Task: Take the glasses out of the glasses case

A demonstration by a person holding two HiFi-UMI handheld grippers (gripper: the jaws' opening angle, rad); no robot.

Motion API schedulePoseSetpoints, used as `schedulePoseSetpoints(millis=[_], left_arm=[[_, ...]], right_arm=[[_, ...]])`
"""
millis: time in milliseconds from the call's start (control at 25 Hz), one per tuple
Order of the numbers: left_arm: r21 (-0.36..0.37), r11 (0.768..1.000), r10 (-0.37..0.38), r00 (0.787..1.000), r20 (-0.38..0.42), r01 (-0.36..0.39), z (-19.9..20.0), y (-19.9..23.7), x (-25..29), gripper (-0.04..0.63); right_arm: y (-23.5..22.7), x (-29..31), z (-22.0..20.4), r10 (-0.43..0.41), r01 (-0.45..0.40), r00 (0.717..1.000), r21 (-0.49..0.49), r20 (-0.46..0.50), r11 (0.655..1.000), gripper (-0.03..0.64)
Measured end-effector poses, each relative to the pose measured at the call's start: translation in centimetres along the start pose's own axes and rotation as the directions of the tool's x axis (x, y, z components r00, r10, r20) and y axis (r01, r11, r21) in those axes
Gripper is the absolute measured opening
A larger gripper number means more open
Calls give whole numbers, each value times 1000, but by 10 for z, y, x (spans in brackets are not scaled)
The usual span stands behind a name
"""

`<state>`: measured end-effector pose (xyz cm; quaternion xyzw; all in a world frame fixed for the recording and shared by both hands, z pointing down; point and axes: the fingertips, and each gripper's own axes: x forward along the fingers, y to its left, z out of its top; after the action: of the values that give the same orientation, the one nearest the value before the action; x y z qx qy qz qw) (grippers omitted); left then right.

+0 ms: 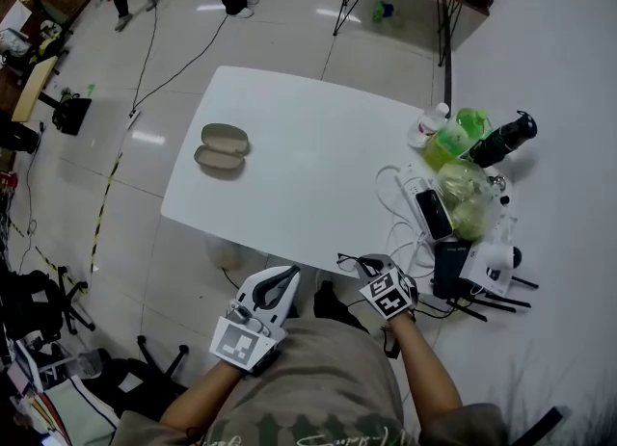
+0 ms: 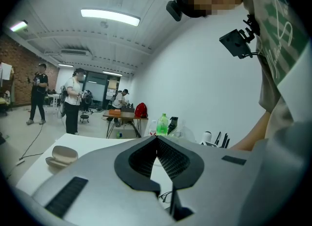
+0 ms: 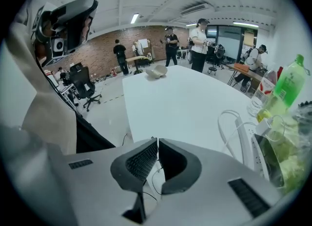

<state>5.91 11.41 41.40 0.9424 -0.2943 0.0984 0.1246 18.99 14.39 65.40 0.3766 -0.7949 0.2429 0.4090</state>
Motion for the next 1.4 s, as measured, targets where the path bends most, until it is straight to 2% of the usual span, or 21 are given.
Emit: schedulePoseSetpoints(millis=[280,400,560,880,1000,1160,1280,1400], left_arm=[[-55,998,-2,1000,2,2,-11,20,-41,9],[-76,997,-9,1000,5,9,-20,28,-57,9],[-79,997,-26,1000,3,26,-28,36,-68,9],[-98,991,-90,995,34,93,-28,36,-82,9],[-105,987,-120,993,13,121,-39,34,-88,9],[-111,987,-120,993,-1,119,-48,31,-99,9],[-127,987,-99,995,-12,97,-56,24,-115,9],[-102,991,-88,996,-19,85,-65,11,-124,9]], right_arm=[[46,-8,28,-13,9,997,59,75,998,18],[69,-15,41,-19,5,989,93,144,996,18],[89,-29,54,-86,64,974,108,209,992,18],[128,-52,58,-165,124,958,183,233,975,18],[143,-63,56,-197,145,949,215,246,966,18],[165,-79,51,-218,158,940,231,261,960,18],[180,-96,56,-218,145,921,236,323,961,18],[185,-109,63,-212,130,897,225,388,965,18]])
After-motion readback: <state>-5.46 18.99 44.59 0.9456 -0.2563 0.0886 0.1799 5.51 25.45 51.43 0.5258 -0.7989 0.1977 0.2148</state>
